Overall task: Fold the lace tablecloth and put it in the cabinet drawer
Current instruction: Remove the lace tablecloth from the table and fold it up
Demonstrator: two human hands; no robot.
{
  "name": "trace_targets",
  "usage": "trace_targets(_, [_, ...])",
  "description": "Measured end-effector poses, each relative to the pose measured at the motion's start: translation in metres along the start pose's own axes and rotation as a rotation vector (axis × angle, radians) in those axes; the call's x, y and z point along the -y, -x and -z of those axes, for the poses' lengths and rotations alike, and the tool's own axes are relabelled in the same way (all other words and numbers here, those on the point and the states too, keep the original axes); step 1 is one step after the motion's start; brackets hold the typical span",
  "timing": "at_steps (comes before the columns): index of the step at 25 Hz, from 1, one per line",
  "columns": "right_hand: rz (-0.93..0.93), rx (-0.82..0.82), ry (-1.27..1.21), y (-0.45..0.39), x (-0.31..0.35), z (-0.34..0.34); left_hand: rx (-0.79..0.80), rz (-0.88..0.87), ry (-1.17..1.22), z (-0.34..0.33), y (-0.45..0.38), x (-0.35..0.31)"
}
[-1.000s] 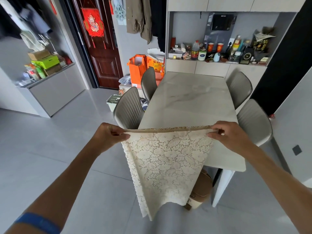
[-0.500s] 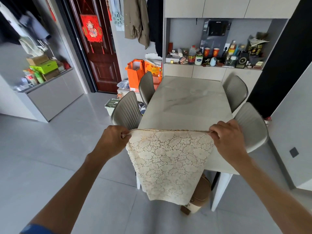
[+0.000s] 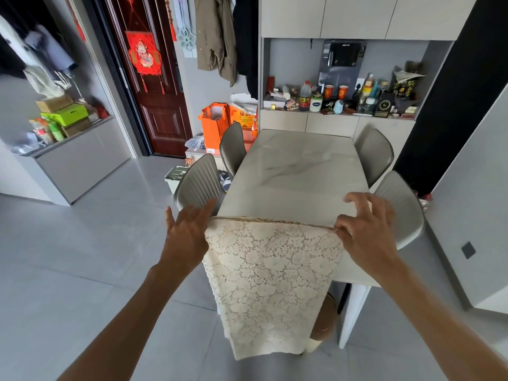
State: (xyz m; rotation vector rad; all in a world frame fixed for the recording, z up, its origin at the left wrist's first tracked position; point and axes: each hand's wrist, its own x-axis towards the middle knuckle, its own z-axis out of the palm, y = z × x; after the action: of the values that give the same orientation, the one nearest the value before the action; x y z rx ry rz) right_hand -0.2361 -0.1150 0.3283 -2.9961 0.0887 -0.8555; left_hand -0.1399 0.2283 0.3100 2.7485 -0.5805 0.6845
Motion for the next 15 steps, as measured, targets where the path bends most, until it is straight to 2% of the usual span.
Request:
trace_targets(3, [0.014, 0.034, 0.050, 0.009, -0.006, -0.008, -0.009, -0.065, -0.077, -0.002, -0.001, -0.005])
trace_targets(8, [-0.104, 0.075, -0.088, 0.021, -0.010, -0.015, 0.015, 0.022, -0.034, -0.004, -0.008, -0.009])
trace_targets(9, [-0.133, 0.078, -0.122, 0.020, -0.013, -0.012, 0.013, 0.070, 0.047, -0.003, -0.014, -0.011])
trace_targets(11, [-0.198, 0.057, -0.252, 0.011, -0.021, -0.001, -0.020, 0.194, 0.354, 0.005, -0.032, -0.019])
trace_targets(15, [-0.261, -0.033, -0.649, -0.027, -0.044, 0.031, -0.073, 0.365, 0.904, 0.024, -0.074, -0.032])
